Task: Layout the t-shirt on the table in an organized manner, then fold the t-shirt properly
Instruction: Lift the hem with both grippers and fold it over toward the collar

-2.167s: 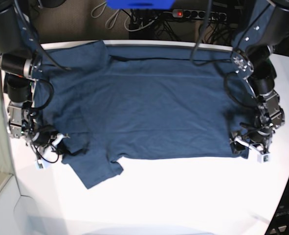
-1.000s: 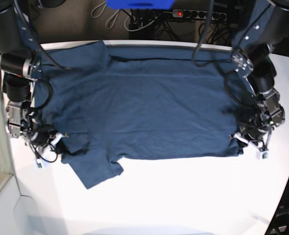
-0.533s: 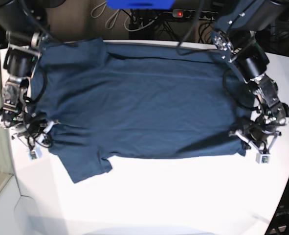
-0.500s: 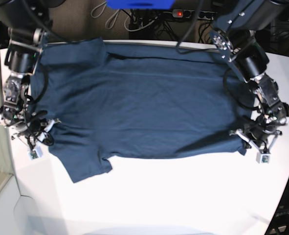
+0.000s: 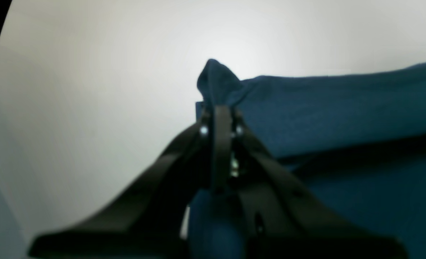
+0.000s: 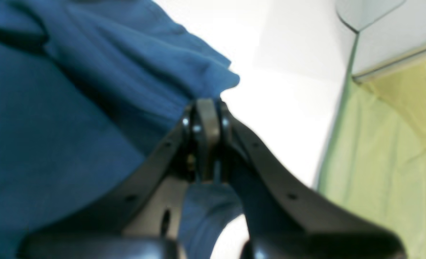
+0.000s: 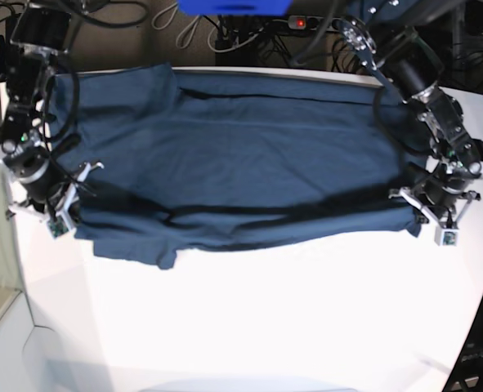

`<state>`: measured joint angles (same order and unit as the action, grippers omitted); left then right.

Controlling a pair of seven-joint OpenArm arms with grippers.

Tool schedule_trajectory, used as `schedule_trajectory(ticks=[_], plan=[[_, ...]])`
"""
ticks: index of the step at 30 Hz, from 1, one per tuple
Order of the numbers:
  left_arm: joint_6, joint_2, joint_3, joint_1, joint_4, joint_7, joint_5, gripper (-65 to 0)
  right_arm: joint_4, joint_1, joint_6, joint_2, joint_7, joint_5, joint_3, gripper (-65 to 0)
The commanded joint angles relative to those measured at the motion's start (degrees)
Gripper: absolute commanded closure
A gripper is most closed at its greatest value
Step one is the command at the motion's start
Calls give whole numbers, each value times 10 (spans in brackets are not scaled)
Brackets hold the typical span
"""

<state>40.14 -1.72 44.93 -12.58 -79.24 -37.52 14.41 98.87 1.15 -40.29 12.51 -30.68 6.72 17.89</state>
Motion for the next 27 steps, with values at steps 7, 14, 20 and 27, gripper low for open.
schedule_trajectory(ticks=[7, 14, 20, 27], plan=[[-1, 0, 37, 12, -85, -63, -42, -1, 97, 67, 3, 8, 12, -7, 6, 0], [-1, 3, 41, 52, -150, -85, -46, -1, 133, 114, 3, -4, 13, -7, 55, 0], [-1, 4, 39, 93, -197, -85, -46, -1, 134, 149, 3, -9, 16, -7, 73, 0], [-1, 5, 39, 136, -196, -85, -47, -1, 133, 189, 3, -11, 18, -7, 69, 0]])
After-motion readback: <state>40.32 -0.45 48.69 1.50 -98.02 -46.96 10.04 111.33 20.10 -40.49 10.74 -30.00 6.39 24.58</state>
